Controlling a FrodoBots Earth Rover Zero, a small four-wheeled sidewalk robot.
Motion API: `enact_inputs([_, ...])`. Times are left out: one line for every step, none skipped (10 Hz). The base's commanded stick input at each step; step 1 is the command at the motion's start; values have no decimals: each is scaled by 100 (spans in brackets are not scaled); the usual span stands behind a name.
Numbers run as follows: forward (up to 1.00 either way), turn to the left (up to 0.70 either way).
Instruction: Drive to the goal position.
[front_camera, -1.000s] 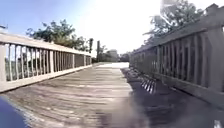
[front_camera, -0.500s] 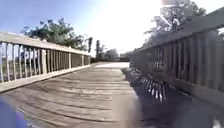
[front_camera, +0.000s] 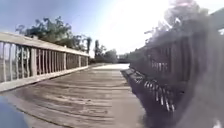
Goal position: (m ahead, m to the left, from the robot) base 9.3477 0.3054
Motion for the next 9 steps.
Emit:
enact_inputs([70,0])
enact_inputs([70,0])
enact_inputs([70,0])
enact_inputs([70,0])
enact_inputs([70,0])
enact_inputs([70,0])
enact_inputs([70,0])
enact_inputs([70,0])
enact_inputs([70,0])
